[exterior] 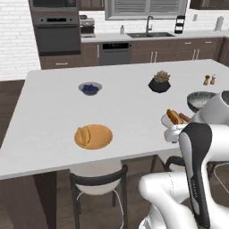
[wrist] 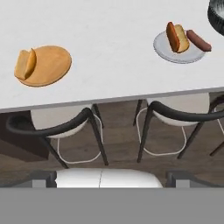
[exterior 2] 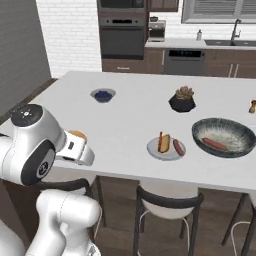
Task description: Place one bun and one sausage from the bowl on each plate.
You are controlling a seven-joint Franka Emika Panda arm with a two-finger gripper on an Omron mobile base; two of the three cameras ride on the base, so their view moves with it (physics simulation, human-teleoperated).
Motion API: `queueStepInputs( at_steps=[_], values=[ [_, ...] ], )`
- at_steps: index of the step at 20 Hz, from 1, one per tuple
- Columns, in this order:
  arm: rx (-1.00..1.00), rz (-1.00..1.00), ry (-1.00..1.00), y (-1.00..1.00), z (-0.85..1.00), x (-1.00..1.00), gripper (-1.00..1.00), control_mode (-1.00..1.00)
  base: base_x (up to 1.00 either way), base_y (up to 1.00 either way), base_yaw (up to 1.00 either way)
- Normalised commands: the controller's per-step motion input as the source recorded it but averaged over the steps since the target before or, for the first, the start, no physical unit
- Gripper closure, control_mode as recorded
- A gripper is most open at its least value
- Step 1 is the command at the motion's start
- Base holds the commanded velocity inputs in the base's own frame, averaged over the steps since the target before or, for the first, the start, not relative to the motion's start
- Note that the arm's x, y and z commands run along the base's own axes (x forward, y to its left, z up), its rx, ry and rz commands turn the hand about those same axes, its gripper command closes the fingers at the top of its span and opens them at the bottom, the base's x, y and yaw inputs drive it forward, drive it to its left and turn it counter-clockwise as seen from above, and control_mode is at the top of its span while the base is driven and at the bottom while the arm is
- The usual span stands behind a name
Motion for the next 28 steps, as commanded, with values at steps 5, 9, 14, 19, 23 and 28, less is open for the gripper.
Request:
queueStepInputs(
  at_steps=[5, 9, 14, 19, 23, 28],
  values=[
    [0.0, 0.0, 0.0, 0.0, 0.0, 0.0, -1.0, 1.0, 0.11, -1.0, 0.0],
    [0.0, 0.0, 0.0, 0.0, 0.0, 0.0, -1.0, 1.0, 0.51, -1.0, -0.01],
    [0.0, 0.0, 0.0, 0.0, 0.0, 0.0, -1.0, 1.0, 0.53, -0.98, -0.02],
    [0.0, 0.0, 0.0, 0.0, 0.0, 0.0, -1.0, 1.0, 0.14, -0.19, 0.0],
    [0.0, 0.0, 0.0, 0.0, 0.0, 0.0, -1.0, 1.0, 0.01, 0.0, 0.0],
    [0.0, 0.03, 0.0, -0.04, 0.06, 0.24, -1.0, -1.0, 0.08, 0.0, 0.0]
  ],
)
